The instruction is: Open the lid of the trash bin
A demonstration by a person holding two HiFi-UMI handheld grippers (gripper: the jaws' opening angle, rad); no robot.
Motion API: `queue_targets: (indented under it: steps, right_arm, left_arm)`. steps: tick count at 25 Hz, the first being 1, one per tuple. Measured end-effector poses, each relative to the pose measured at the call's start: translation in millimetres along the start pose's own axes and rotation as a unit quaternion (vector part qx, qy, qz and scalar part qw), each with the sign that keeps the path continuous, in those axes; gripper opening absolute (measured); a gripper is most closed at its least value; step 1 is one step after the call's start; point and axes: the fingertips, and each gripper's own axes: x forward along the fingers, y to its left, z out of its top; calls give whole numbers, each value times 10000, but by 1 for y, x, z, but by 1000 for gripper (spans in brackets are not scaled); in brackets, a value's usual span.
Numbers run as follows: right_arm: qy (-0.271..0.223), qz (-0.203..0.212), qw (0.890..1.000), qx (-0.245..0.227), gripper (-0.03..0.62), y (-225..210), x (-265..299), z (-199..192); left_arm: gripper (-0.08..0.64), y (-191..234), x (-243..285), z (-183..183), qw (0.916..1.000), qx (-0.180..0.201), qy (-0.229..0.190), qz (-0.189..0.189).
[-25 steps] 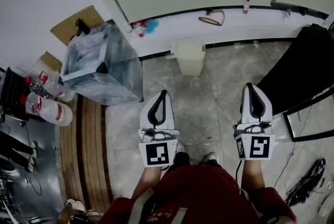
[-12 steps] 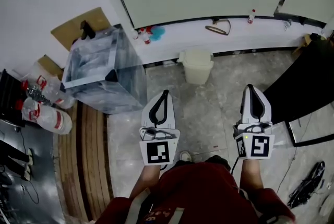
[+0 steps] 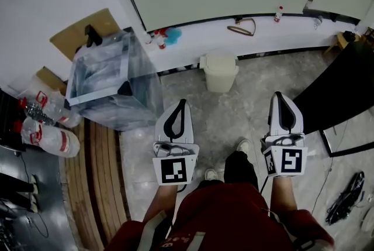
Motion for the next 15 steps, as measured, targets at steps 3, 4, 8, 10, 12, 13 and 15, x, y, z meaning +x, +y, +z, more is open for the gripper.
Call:
queue_targets:
  steps: [3,4,8,10,12,13,15]
  right_arm:
    - [55,-3,10000,-12,0,1,4,-3]
    - [70,-10,10000,-8,0,0,6,-5]
    - [132,-73,9999,82,0,-9,17,-14]
    - [170,-54,9998,88,0,-10,23,-18]
    - [174,-27,9998,49,0,-15,31,-19]
    - [171,-33,9998,54,0,-19,36,-19]
    - [176,-37,9998,92,0,-25,46,-22]
  left_arm:
    - [5,0,4,-2,10000,-51,-18,-40]
    - [5,-1,7,-3,10000,-49,-27,-57]
    - [6,-5,18,-6,9999,-71,-12,-108]
    - [6,-6,26,-6,9999,6,-6,-150]
    - [6,-8,37,-5,9998,33,-42,-172]
    - [5,-8,43,-4,9998,20,-78,-173]
    - [6,-8,52,-2,9998,8,-134,-157]
